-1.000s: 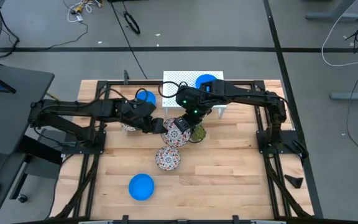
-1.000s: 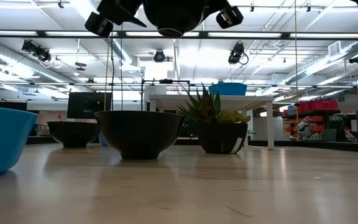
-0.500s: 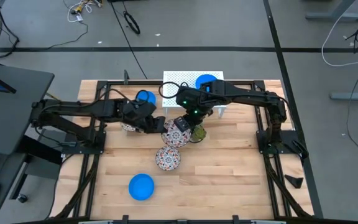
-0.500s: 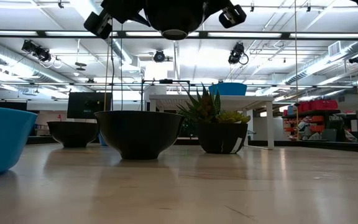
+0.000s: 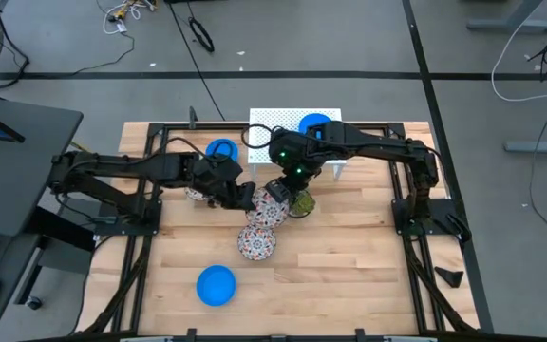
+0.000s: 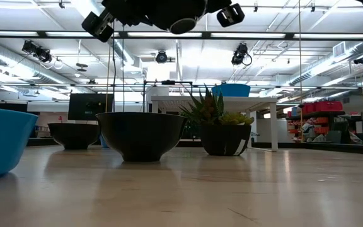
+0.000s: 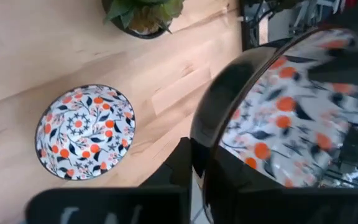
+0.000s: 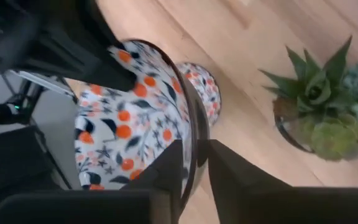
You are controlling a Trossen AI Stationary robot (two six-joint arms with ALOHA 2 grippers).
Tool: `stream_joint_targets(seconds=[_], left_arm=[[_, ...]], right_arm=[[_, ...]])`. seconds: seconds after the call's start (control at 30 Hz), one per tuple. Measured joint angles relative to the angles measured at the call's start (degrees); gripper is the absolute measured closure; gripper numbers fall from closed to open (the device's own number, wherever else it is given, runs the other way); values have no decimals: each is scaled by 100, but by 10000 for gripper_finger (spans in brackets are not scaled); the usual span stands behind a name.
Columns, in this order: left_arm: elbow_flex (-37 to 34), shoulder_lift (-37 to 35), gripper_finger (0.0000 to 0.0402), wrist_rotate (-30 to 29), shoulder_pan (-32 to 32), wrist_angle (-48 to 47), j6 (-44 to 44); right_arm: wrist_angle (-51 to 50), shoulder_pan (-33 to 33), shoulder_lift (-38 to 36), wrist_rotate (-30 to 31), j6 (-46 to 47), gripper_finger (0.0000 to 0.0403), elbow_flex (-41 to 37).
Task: Pick & Place Mini bowls
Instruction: Put the bottom white patterned bowl on the shelf
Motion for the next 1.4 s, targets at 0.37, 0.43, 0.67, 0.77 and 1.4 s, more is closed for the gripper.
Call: stream_joint_targets(seconds=[0.37,0.43,0.67,0.77,1.4], left_arm=[[-2,-3,388,314,309,56,312],[-2,-5,389,407,387,52,447],[2,-7,389,744,679,42,878],[2,-9,389,807,789,32,993],[13,-20,389,1577,1163,64,1244]], right_arm=[[286,-66,4,727,-294,270,1],[340,-68,4,878,-382,268,1],[495,-169,7,1140,-779,266,-1],[604,-259,9,1163,-974,266,-1],[1329,-468,11,1211,-2448,266,-8]])
